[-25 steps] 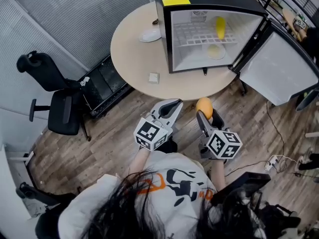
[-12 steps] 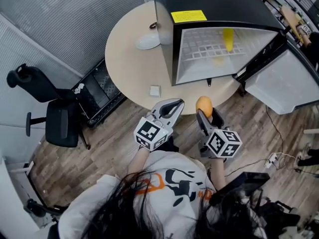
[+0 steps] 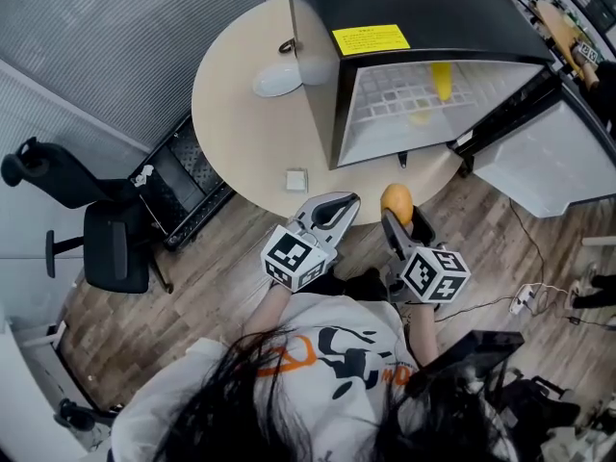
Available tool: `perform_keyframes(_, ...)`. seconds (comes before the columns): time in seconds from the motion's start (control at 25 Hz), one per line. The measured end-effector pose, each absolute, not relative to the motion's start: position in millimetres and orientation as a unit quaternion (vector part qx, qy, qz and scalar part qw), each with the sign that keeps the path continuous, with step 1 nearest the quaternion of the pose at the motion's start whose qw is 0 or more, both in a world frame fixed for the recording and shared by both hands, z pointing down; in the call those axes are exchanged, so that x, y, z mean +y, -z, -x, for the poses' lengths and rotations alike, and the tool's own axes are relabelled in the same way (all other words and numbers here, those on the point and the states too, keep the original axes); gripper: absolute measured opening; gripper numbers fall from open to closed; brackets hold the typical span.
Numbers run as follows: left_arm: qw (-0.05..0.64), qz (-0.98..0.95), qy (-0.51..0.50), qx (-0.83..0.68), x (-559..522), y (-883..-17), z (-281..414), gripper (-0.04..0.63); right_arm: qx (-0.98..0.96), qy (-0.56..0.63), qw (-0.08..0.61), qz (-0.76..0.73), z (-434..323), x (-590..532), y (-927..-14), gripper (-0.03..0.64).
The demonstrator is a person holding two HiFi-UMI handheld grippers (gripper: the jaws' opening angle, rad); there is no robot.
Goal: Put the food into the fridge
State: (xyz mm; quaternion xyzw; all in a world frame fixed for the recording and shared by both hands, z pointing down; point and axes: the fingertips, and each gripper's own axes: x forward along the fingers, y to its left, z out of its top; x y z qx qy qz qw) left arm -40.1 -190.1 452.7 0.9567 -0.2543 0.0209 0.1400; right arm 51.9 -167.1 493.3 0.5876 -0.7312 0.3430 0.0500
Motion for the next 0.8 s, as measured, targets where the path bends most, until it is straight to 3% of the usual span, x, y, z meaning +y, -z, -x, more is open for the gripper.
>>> perform_keyframes(0.8, 0.125, -0.944, -0.033, -0.303, -211, -450, 19, 0.011, -0.767, -0.315, 0.069, -0.555, -88, -212, -481, 0.304)
